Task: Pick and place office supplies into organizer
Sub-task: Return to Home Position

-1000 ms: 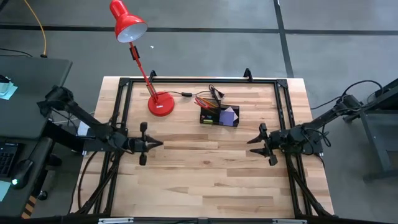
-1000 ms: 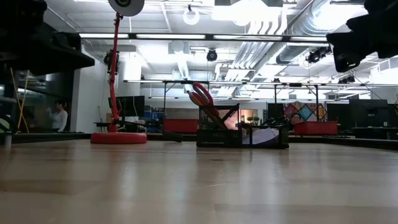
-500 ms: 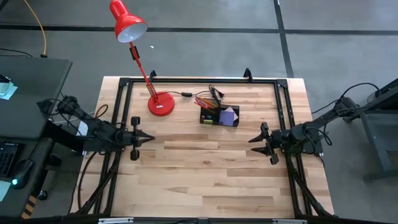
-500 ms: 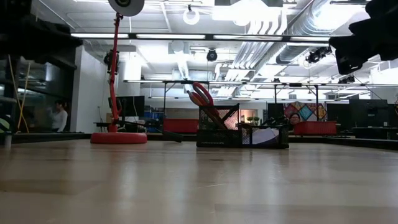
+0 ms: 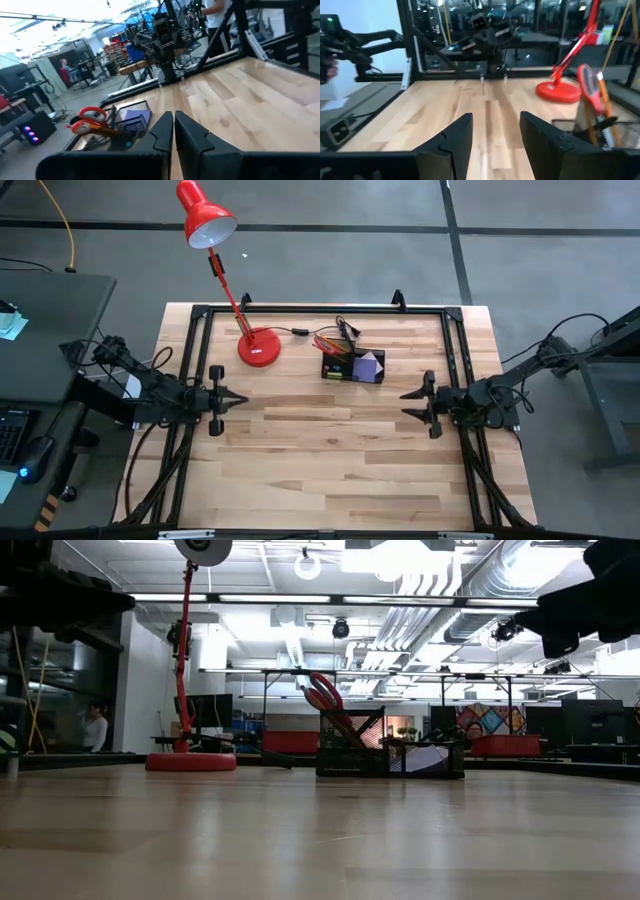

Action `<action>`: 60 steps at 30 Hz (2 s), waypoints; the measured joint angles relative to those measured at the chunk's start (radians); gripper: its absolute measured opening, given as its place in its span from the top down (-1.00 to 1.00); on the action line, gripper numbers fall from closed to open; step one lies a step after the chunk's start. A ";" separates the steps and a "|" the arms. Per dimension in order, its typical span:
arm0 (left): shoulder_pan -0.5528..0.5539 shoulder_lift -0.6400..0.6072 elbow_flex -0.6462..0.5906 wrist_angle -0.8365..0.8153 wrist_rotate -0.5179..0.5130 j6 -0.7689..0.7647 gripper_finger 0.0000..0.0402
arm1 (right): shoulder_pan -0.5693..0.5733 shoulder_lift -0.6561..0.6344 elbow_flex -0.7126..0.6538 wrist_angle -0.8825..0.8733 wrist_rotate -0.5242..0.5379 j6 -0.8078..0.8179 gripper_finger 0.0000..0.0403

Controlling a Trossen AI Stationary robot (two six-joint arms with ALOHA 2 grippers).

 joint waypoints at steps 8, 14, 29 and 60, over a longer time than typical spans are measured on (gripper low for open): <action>0.000 0.003 0.000 0.000 0.012 0.001 0.95 | 0.000 0.000 0.003 -0.036 0.014 -0.007 0.22; 0.000 0.003 0.000 0.000 0.015 0.002 0.95 | 0.000 0.000 0.003 -0.042 0.013 -0.007 0.22; 0.000 0.003 0.000 0.000 0.015 0.002 0.95 | 0.000 0.000 0.005 -0.042 0.012 -0.007 0.21; 0.000 0.003 0.000 0.000 0.015 0.002 0.95 | 0.000 0.000 0.006 -0.042 0.012 -0.007 0.26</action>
